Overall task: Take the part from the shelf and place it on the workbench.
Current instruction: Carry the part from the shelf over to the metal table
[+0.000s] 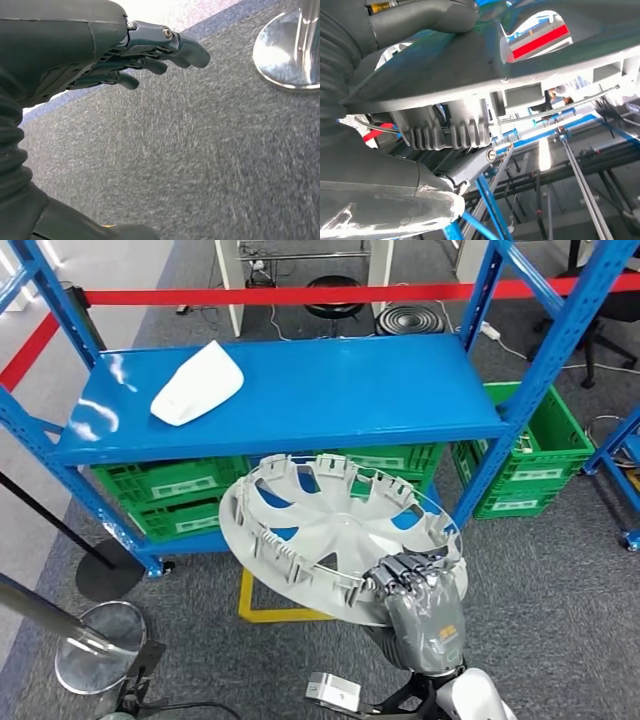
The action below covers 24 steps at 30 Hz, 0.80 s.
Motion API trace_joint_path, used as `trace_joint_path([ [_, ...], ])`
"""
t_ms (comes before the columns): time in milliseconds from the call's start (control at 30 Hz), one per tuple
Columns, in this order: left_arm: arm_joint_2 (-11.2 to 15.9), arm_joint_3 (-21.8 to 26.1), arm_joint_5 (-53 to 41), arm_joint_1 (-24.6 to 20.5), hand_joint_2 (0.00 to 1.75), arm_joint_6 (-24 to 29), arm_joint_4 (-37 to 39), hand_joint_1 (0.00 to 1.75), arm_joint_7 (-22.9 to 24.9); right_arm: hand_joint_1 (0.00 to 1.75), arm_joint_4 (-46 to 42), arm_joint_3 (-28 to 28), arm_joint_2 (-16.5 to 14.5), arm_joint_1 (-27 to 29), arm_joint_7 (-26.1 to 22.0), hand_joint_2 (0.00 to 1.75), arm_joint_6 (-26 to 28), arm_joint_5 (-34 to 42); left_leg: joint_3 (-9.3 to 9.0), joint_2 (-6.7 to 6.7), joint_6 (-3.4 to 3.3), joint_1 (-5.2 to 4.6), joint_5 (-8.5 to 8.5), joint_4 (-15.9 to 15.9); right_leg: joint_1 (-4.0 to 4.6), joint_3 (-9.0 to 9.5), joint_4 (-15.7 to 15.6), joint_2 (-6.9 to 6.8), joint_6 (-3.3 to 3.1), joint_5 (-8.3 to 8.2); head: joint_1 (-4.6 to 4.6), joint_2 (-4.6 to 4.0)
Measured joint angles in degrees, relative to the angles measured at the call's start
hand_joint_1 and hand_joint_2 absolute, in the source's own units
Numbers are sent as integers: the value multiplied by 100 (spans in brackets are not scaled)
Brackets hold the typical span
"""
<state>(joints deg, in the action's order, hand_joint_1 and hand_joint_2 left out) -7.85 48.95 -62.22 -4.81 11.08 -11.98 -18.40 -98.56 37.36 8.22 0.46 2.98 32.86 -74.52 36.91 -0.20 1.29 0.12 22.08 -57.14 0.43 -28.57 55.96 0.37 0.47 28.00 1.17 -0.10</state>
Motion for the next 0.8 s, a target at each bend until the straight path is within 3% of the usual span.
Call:
trace_joint_path([
  [33, -5, -2, -8, 7, 175, 0, 1, 0, 0, 175, -10, -15, 0, 24, -14, 175, 7, -4, 85, -2, 31, 3, 257, -237, -13, -59, -5, -6, -37, -71, 15, 1],
  [100, -13, -3, -16, 11, 175, 0, 2, 0, 0, 175, -32, -52, 0, 92, -25, 175, 16, -3, 280, 2, 78, 9, 846, -998, -13, -215, 6, -8, -70, -207, 40, 1],
  [133, -12, -3, -18, 11, 175, 0, 2, 0, 0, 175, -39, -74, 0, 132, -26, 175, 22, 3, 336, 2, 89, 10, 997, -1348, -12, -301, 14, -11, -68, -268, 39, 0],
  [167, -13, -2, -19, 11, 175, 0, 2, 0, 0, 175, -41, -94, 0, 167, -30, 175, 30, 19, 323, 3, 92, 10, 1005, -1545, -12, -383, 24, -13, -61, -323, 39, 0],
  [200, -14, -3, -19, 12, 175, 0, 2, 0, 0, 175, -44, -111, 0, 199, -39, 175, 37, 49, 223, 3, 90, 11, 901, -1548, -12, -460, 36, -16, -51, -374, 40, 0],
  [233, -15, -2, -19, 11, 175, 0, 2, 0, 0, 175, -54, -129, 0, 229, -56, 175, 44, 82, 24, 4, 81, 11, 742, -1335, -12, -534, 49, -17, -39, -424, 39, -1],
  [300, -16, -2, -19, 0, 175, 1, 2, 0, 0, 175, -91, -157, 0, 276, -96, 175, 51, 160, -552, 2, 52, 7, 560, -544, -3, -658, 88, -16, -3, -514, 40, 0],
  [333, -18, -2, -19, -11, 175, 1, 2, 0, 0, 175, -120, -174, 0, 294, -111, 175, 60, 179, -795, -1, 27, 2, 569, -162, 7, -711, 109, -16, 20, -561, 38, 1],
  [400, -26, -4, -20, -24, 175, 3, 2, 0, -1, 175, -166, -204, 0, 326, -129, 175, 93, 191, -980, -9, -32, -15, 633, 211, 23, -787, 131, -19, 70, -658, 36, 1],
  [467, -47, -5, -22, -9, 175, 4, 4, 0, -1, 175, -191, -239, 0, 370, -143, 175, 132, 196, -898, 3, -112, -7, 579, 218, 13, -858, 153, -11, 130, -681, 35, 1],
  [500, -54, -4, -24, -1, 175, 5, 5, 0, 0, 175, -199, -252, 0, 391, -150, 175, 143, 200, -850, 11, -155, 0, 541, 215, 6, -917, 255, -7, 165, -560, 26, 0],
  [533, -58, -3, -28, 1, 175, 6, 7, 0, 0, 175, -205, -264, 0, 407, -163, 175, 148, 204, -797, 19, -193, 12, 498, 219, -2, -1001, 463, -4, 201, -352, 15, 0],
  [600, -52, -2, -39, -5, 175, 8, 7, 0, 0, 175, -213, -281, 0, 431, -207, 175, 150, 217, -691, 22, -232, 13, 418, 217, -16, -1207, 1173, -8, 251, 165, -4, 0],
  [633, -50, -2, -45, -7, 175, 8, 7, 0, -1, 175, -215, -288, 0, 443, -231, 175, 150, 234, -636, 23, -236, 11, 373, 215, -20, -1287, 1537, -9, 264, 306, -5, 0],
  [667, -50, -2, -50, -7, 175, 7, 7, 0, -1, 175, -215, -294, 0, 455, -248, 175, 149, 258, -584, 25, -233, 10, 328, 211, -21, -1305, 1778, -9, 268, 321, -5, 0],
  [700, -51, -2, -54, -7, 175, 5, 7, 0, -1, 175, -216, -299, 0, 464, -256, 175, 148, 280, -534, 26, -226, 9, 288, 206, -21, -1230, 1822, -9, 265, 222, -6, 0],
  [733, -51, -2, -55, -7, 175, 5, 7, 0, -2, 175, -216, -306, 0, 469, -262, 175, 146, 309, -491, 26, -215, 9, 253, 200, -22, -1045, 1639, -9, 256, 61, -6, 1],
  [800, -50, -2, -54, -9, 175, 10, 7, 0, -2, 175, -219, -325, -1, 468, -297, 175, 138, 414, -430, 21, -177, 2, 200, 181, -20, -434, 814, -8, 229, -109, -6, 1],
])
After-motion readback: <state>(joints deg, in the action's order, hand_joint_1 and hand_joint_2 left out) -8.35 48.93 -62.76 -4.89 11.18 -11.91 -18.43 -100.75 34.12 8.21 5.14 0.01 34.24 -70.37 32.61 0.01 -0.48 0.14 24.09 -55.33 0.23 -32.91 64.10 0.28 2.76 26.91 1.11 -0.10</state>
